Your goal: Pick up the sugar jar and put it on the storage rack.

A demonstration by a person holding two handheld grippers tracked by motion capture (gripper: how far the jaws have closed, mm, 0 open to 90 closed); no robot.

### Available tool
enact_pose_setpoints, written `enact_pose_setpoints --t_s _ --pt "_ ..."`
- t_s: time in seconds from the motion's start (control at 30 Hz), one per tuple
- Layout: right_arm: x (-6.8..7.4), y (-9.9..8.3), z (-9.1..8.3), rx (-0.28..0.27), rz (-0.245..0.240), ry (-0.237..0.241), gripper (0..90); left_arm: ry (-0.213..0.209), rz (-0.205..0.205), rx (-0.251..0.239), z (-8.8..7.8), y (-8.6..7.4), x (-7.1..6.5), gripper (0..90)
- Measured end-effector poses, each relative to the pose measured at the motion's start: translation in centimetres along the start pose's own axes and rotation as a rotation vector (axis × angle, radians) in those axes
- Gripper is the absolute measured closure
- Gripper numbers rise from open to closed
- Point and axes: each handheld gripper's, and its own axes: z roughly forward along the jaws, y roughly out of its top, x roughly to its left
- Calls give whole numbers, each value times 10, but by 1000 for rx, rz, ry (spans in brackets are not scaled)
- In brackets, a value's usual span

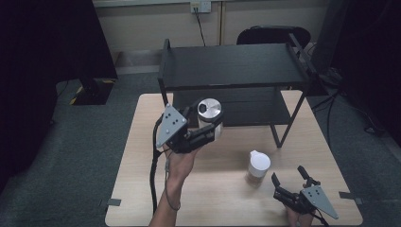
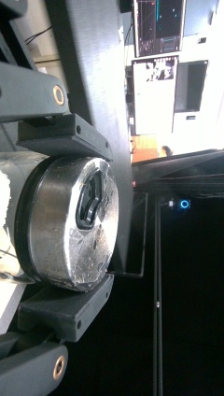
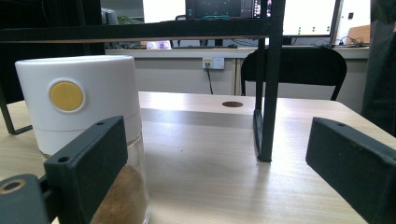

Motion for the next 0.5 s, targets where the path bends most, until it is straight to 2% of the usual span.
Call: enact_pose_setpoints --t_s 0.2,0.4,0.5 --pt "1 -1 0 -4 0 -4 40 6 22 -5 13 25 5 353" --pt "0 -1 -1 -6 -2 -1 40 26 16 -5 25 43 13 353" --pt "1 -1 -1 -8 -4 0 40 60 27 6 35 52 16 353"
